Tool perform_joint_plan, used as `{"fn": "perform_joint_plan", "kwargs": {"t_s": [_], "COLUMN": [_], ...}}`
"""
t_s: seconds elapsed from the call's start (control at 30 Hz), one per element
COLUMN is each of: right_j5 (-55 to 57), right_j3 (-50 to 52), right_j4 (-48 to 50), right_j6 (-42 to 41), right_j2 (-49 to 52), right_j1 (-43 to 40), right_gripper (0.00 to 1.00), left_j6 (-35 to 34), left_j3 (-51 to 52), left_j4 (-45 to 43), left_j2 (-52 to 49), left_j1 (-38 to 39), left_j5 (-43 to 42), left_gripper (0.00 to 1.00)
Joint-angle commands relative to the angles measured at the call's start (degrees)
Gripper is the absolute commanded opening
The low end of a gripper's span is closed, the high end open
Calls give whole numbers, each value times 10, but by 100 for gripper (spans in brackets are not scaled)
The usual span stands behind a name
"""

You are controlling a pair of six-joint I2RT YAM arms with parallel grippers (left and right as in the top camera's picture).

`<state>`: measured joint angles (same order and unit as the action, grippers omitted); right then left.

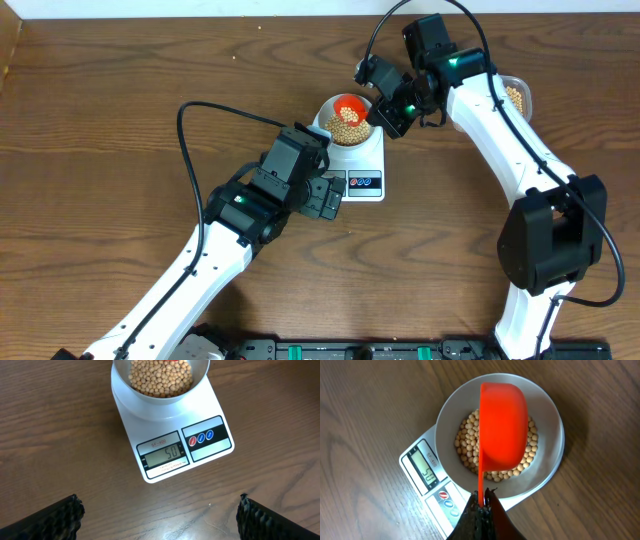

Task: Scoop item into bowl and weigh 50g on scale
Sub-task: 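Tilt the red scoop to pour a small amount into the bowl, then move the red scoop back right into the soybean tub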

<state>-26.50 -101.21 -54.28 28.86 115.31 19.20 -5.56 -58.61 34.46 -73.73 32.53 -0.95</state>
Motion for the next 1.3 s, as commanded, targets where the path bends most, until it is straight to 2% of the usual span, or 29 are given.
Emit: {"fn": "perform_joint_plan", "kwargs": {"t_s": [0.0, 0.53, 1.0, 1.2, 1.27], "right_j5": [-8, -8, -10, -76, -136], "right_j3": [-9, -9, -9, -9, -9], "right_j4": [3, 7, 6, 7, 6], "right_j6": [26, 51, 18, -2, -8], "right_j2": [-18, -18, -18, -18, -18], "right_j1": [3, 2, 2, -18, -40], "right_gripper": [1, 1, 1, 1, 1], "left_j6": [6, 5, 5, 5, 5], "left_j3": [-2, -2, -2, -3, -2], "left_j4": [0, 0, 0, 0, 0], "left_j2": [0, 0, 0, 0, 0], "left_j1": [0, 0, 0, 0, 0], "left_j5": [1, 1, 1, 1, 1], "left_gripper": [100, 100, 100, 100, 100]}}
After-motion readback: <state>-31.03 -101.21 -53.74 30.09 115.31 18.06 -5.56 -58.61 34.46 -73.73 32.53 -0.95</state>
